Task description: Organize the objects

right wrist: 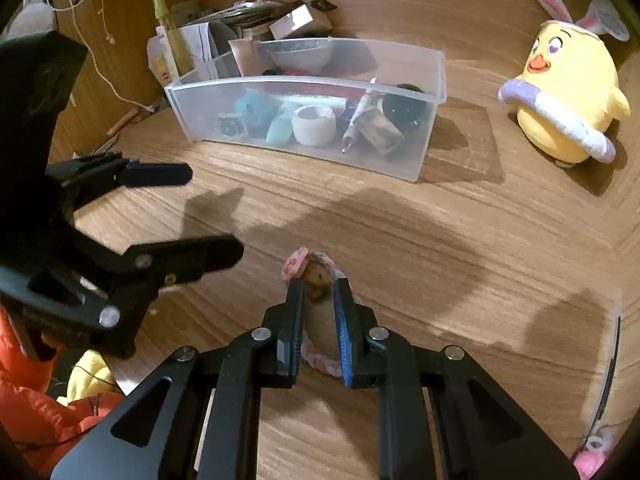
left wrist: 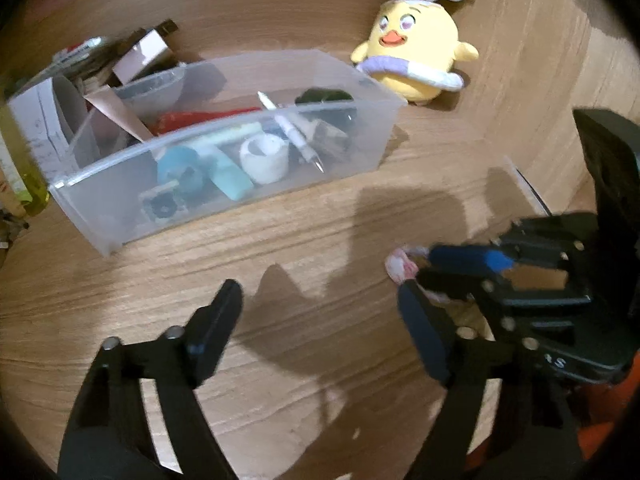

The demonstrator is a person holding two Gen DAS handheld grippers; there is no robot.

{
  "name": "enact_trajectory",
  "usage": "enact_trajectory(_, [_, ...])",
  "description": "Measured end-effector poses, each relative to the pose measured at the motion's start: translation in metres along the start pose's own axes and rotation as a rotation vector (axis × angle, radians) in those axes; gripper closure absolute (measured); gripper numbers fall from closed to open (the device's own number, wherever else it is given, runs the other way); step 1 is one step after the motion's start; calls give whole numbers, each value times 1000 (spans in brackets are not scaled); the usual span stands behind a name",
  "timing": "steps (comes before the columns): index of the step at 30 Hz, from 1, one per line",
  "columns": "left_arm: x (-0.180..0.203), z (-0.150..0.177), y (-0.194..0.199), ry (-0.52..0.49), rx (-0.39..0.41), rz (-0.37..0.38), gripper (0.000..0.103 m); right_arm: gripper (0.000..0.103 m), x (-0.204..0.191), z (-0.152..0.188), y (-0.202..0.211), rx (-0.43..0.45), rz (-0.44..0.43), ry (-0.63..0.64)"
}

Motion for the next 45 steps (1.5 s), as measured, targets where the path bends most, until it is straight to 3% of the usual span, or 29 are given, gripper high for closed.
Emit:
enact_trajectory(7, [2, 8, -6, 14, -52, 45, 39, 89, -2, -10, -9, -8, -6, 33])
enact_trajectory(15, [12, 0, -10, -2, -68, 74, 39, 91, 1, -9, -9, 11, -54, -23])
enact_trajectory(21, [29, -10, -19, -48, -76, 75, 40, 91, 10, -12, 21, 92, -34, -58])
enact_trajectory(27, [41, -17, -25, -119, -39, 22, 70, 91, 25, -15, 48, 153, 0, -90])
enact_trajectory(29, [44, -19, -26, -132, -25, 5, 85, 91, 29, -14, 53, 164, 6, -98])
enact_trajectory(32, [41, -18, -25, -129, -24, -2, 92, 91, 33, -15, 56, 175, 10, -110])
enact_trajectory(39, [31, -20, -19, -84, -9, -13, 92, 91, 35, -19, 55, 188, 5, -114])
enact_trajectory(45, [8, -33, 4, -22, 57, -45, 92, 91, 28, -31, 55, 209, 4, -90])
Point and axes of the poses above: each gripper's, at about its wrist camera, not at the fingertips, and y roughly against the way its jaws point, x to its right, z to its underside, the point moved 8 cm from there along -y, roughly the way its jaws point, and after that the axes turned 12 degrees about -z, right-handed, at the moved point
